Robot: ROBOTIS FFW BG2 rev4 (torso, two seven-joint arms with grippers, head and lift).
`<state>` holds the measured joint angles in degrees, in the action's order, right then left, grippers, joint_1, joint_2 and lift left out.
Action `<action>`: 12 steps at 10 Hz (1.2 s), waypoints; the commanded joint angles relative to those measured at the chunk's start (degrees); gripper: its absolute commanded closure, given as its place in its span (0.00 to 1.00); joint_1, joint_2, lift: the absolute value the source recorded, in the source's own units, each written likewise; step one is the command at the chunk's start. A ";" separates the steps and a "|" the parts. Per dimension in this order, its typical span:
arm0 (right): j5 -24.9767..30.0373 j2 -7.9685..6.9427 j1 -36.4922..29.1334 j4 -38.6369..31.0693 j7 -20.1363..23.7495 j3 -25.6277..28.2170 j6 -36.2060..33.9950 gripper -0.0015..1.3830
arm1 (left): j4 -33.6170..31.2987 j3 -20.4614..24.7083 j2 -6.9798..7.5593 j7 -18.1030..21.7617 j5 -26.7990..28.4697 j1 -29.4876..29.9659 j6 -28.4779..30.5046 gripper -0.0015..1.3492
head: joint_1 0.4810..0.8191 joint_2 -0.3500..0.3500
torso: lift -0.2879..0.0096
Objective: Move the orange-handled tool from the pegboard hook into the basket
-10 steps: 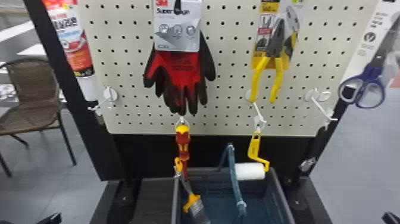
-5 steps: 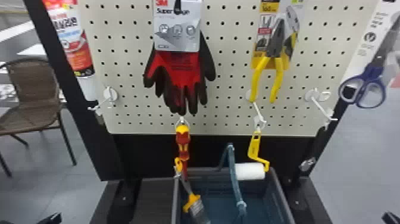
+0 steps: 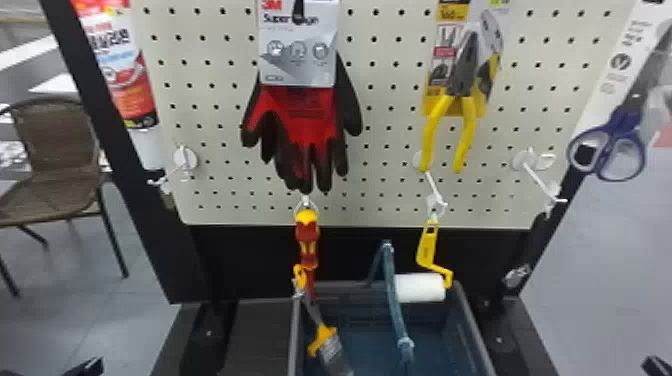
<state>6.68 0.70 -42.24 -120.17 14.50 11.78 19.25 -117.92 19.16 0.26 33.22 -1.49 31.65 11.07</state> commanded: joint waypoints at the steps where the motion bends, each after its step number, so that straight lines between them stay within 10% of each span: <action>1: 0.00 -0.75 0.00 0.00 0.00 0.00 0.00 0.00 | 0.00 0.00 -0.41 0.00 0.00 0.00 0.00 0.00 | 0.20 0.50 | 0.63; 12: 0.00 -0.75 0.00 0.00 0.00 0.00 0.00 0.00 | 0.00 0.00 -0.41 0.00 0.00 0.00 0.00 0.00 | 0.20 0.50 | 0.63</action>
<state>6.68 0.70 -42.24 -120.17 14.50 11.78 19.25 -117.92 19.16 0.26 33.22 -1.49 31.65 11.07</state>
